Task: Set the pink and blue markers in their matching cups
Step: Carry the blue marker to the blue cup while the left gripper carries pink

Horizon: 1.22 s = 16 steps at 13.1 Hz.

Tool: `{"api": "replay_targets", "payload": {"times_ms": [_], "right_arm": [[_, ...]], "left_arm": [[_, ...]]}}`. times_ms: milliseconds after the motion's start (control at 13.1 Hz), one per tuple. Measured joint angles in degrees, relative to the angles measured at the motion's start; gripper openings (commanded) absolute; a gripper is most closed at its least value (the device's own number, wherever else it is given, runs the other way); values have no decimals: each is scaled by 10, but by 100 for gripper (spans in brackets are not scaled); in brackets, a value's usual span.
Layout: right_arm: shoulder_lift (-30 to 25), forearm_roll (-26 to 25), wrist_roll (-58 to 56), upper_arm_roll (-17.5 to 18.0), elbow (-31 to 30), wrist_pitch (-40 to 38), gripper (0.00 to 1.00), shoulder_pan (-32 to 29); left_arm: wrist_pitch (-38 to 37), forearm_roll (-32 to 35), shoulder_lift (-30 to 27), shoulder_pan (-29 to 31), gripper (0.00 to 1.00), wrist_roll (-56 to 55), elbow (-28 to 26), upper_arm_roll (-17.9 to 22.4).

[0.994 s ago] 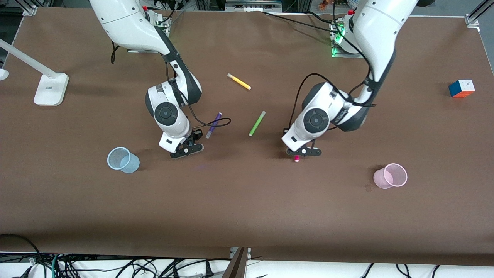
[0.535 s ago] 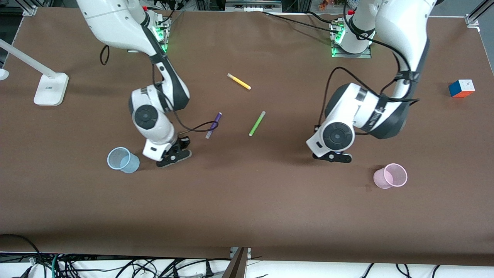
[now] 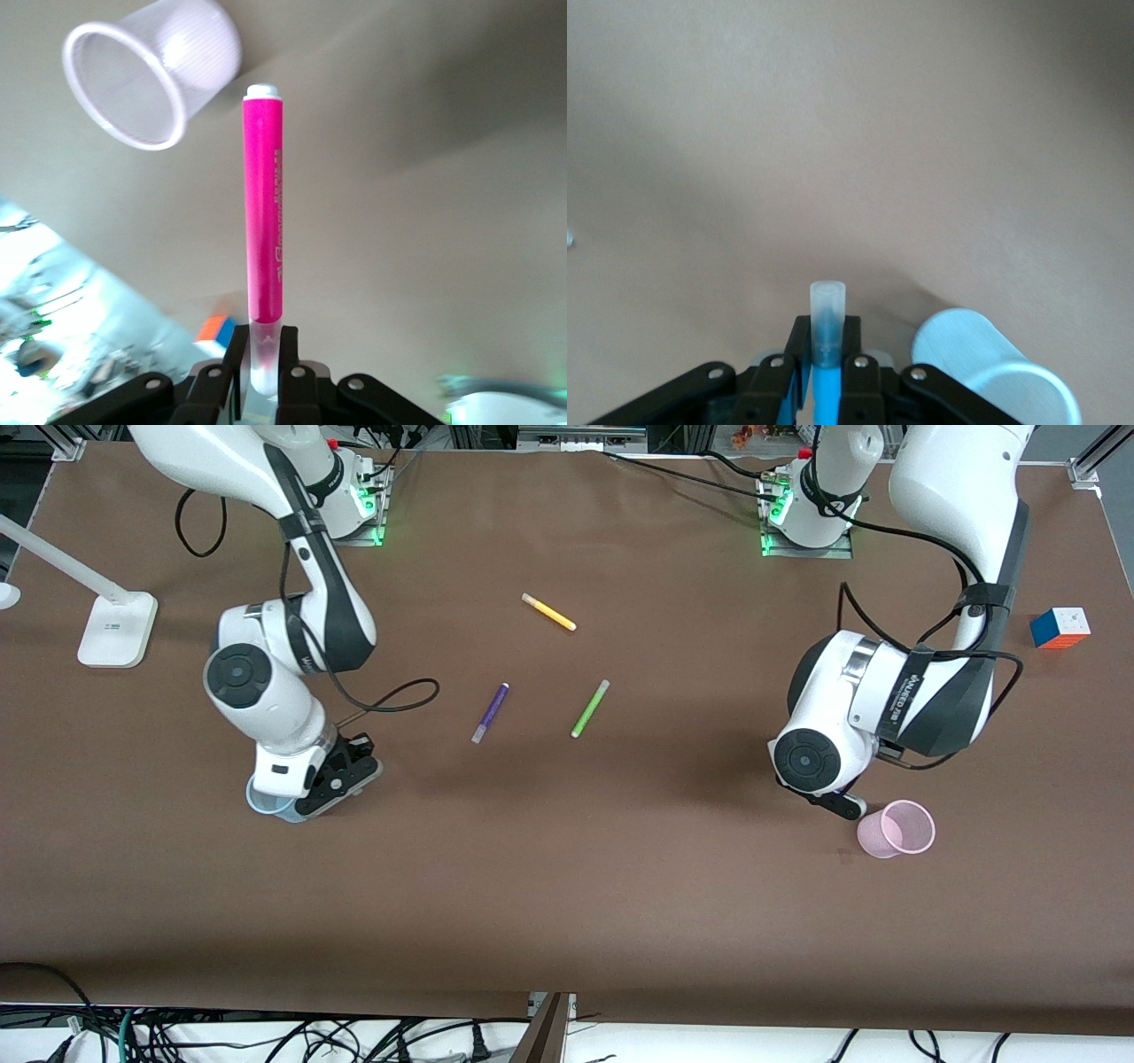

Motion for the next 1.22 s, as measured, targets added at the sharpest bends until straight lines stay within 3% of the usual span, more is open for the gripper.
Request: {"api": "replay_targets", "payload": {"times_ms": [229,459,918,994,1071,1147,1224], "right_arm": [[-2,5,-48,-1,52,-77,1,-20],[-2,83,-165,-2,62,-86,1,-49],[-7,202,-370,-5,67,-104,1,-90],[-7,224,-410,-5,67,-104,1,-101],[-7,254,-460,-5,67,-108,1,-116],[-6,283,-509,-5,67,-117,1,-132],[-5,308,-553,-5,67,-128,1,-147]], "left_arm": [[-2,91,15,0,0,89,0,14],[-2,174,32,0,0,173,0,19],[33,280,97,3,0,191,0,21],[40,282,102,3,16,191,0,22],[45,282,104,3,78,191,0,23],[48,282,105,3,100,191,0,25],[48,282,106,3,100,191,0,27]]}}
